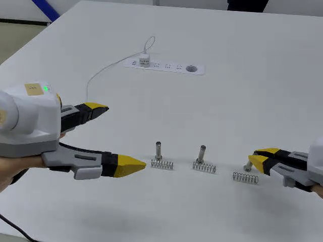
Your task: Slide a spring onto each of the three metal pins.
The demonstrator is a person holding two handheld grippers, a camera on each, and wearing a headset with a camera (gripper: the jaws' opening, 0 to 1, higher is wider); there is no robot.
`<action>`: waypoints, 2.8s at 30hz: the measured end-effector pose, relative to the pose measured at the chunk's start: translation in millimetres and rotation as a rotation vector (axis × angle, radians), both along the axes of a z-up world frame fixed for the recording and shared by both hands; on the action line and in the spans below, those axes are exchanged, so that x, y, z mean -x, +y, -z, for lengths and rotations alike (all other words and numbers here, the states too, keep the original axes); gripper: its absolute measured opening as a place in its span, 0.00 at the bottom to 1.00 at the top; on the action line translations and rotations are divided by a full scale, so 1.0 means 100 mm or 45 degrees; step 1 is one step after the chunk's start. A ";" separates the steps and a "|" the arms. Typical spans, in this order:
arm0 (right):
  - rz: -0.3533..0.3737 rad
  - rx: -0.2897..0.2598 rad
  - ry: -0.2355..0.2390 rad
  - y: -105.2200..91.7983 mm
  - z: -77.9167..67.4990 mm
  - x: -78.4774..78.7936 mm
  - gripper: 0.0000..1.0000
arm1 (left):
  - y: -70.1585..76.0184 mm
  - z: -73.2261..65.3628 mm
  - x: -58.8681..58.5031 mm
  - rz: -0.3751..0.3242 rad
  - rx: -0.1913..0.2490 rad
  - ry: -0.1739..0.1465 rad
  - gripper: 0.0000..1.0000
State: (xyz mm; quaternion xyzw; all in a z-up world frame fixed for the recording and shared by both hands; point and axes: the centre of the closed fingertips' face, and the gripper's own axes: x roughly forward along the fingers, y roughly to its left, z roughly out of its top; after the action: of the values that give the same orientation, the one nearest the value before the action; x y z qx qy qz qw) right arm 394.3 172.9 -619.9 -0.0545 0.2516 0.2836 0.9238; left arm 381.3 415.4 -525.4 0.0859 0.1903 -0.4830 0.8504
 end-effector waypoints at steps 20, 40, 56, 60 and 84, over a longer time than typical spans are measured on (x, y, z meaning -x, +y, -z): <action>-0.278 0.146 0.171 -0.09 0.22 0.39 0.20 | -0.06 0.10 0.00 0.024 0.009 0.034 0.96; -0.524 0.359 0.225 0.01 0.54 0.33 0.20 | 0.03 0.18 -0.03 -0.007 0.000 0.064 0.95; -0.540 0.314 0.245 0.05 0.55 0.34 0.12 | 0.00 0.18 -0.04 -0.009 0.009 0.064 0.95; -0.535 0.346 0.230 0.05 0.55 0.34 0.11 | -0.01 0.17 -0.02 -0.004 0.009 0.063 0.95; -0.553 0.327 0.135 0.10 -0.03 0.43 0.10 | -0.19 0.07 0.07 0.066 0.052 0.028 0.94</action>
State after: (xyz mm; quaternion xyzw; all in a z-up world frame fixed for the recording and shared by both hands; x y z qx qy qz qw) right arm 351.6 182.5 -617.3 -0.2090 0.3161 0.4436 0.8122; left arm 374.4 396.0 -532.0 0.0682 0.1875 -0.5097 0.8369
